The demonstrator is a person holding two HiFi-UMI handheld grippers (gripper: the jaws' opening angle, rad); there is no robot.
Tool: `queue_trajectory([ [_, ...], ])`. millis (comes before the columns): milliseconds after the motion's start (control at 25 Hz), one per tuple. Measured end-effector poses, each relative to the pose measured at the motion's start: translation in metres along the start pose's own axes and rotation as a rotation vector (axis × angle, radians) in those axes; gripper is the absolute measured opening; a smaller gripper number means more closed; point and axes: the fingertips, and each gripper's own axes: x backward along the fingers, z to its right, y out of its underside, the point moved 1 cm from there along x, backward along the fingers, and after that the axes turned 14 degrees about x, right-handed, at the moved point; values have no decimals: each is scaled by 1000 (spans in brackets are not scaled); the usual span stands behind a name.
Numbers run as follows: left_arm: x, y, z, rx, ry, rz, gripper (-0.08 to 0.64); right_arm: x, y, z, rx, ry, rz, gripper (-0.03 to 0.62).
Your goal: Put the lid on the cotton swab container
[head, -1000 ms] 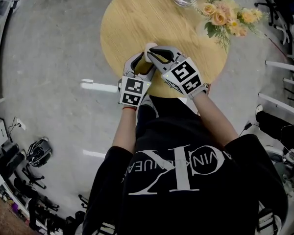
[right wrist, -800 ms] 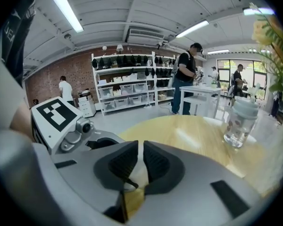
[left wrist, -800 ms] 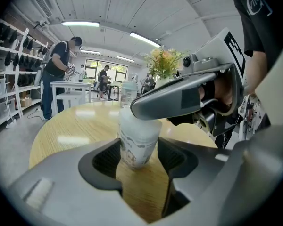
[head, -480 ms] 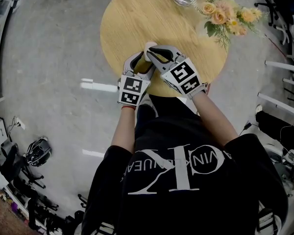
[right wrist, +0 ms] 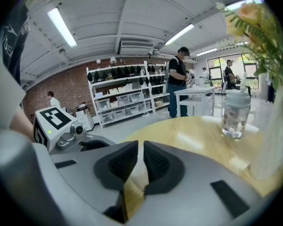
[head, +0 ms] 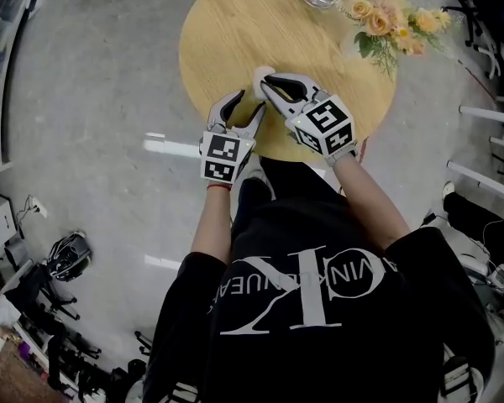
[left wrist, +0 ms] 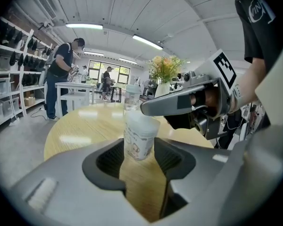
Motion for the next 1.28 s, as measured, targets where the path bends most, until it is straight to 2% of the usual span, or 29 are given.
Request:
queue_trajectory([
  [160,17,-2,-1,3,-17,26,155,17,-8,7,-50,63,64,44],
  [320,30,-9,-2,9,-35,73,72,29,-13,14,-48,104,85,44],
  [520,47,-24,-8,67,-48,146,26,46,-21,22,-40,154,117,40],
  [720,63,-45,-14,76,-83,205,12,66,-24,25,-47,205,147,38],
  [1280,87,-95,-8,5,-98,310,12,115,-42,30,-38,324,234,38],
])
